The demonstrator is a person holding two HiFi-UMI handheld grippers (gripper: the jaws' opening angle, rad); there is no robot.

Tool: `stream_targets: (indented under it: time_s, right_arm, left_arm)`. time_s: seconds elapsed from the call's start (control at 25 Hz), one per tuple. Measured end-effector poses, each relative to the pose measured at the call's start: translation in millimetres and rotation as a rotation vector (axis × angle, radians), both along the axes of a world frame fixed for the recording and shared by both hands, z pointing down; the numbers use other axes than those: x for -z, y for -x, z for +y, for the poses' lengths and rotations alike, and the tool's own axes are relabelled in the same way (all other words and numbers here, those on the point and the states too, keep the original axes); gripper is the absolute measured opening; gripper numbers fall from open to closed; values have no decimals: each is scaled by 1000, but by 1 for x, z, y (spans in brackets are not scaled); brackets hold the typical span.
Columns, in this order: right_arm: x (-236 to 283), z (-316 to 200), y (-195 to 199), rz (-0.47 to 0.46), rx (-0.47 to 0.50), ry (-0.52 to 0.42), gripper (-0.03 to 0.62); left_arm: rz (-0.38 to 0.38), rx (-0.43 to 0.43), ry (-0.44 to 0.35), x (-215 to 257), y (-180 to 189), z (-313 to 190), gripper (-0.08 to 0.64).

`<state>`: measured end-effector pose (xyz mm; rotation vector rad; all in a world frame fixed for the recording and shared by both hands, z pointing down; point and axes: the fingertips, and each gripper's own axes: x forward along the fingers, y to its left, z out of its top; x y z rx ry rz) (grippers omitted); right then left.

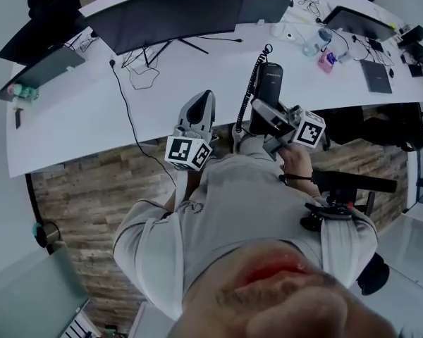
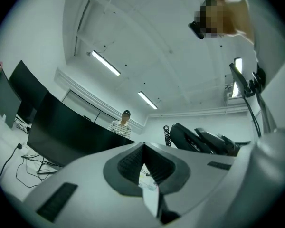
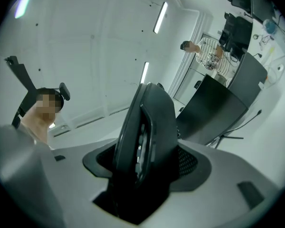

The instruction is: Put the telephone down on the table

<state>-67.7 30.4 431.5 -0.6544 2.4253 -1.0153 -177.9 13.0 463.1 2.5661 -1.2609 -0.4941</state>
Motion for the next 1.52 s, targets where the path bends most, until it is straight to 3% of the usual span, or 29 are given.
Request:
stream_targets:
  time_s: [0.36, 0.64, 0.84, 1.24, 1.52]
  right_arm:
    - [-2, -77, 0, 2, 121, -6, 305]
    - [-1, -132, -9, -64, 205, -1, 305]
    - [5, -161, -25, -91, 232, -2, 305]
    - [4, -205, -77, -96, 267, 14, 305]
    - [-1, -231, -96, -118, 285, 32, 305]
  left_arm:
    - [-22, 151, 20, 14, 9, -50, 3]
    - [-80, 233, 40, 19, 2, -96, 2]
    - [-105, 238, 39, 32, -22, -125, 2]
    - [-68, 257, 23, 41, -81, -177, 2]
    - [-78, 272, 49, 33, -98, -195, 2]
